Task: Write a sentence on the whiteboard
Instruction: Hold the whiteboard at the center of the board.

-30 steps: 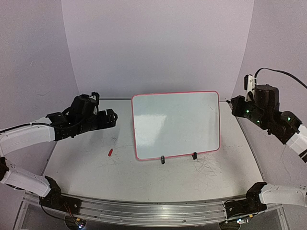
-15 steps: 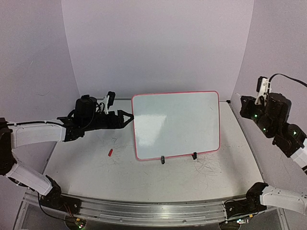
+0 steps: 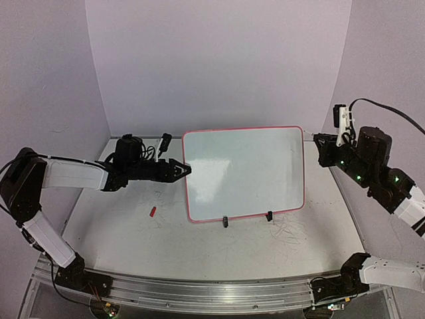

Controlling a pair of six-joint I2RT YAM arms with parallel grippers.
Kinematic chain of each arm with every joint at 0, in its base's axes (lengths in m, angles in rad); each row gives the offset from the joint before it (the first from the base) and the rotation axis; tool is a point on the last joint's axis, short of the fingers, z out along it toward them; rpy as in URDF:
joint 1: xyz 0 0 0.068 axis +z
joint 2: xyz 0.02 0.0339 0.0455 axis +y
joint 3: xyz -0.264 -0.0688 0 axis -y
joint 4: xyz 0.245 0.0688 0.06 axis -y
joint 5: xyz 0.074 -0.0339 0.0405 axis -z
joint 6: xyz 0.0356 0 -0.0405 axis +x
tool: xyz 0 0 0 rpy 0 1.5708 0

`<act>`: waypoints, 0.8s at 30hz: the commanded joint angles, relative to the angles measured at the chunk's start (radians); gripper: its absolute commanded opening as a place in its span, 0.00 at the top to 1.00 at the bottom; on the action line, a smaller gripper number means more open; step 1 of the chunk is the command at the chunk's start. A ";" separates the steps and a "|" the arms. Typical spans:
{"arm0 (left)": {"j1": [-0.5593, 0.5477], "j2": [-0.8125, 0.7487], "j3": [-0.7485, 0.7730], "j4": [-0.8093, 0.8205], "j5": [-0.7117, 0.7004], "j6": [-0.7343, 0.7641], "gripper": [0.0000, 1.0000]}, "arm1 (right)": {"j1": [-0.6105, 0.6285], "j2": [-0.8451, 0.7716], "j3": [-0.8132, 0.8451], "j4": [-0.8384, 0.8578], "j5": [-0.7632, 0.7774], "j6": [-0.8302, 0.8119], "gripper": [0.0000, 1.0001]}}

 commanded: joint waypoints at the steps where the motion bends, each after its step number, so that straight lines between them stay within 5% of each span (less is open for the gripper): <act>1: 0.004 0.019 0.044 0.084 0.037 0.046 0.32 | -0.001 0.053 0.026 0.073 -0.086 -0.049 1.00; 11: 0.070 0.105 0.056 0.170 0.169 0.028 0.39 | 0.013 0.270 0.170 0.096 -0.340 -0.062 1.00; 16: 0.080 0.122 0.051 0.183 0.206 0.025 0.37 | 0.102 0.399 0.261 0.102 -0.293 -0.119 1.00; 24: 0.088 0.142 0.047 0.202 0.226 0.018 0.50 | 0.242 0.598 0.407 0.112 -0.205 -0.151 1.00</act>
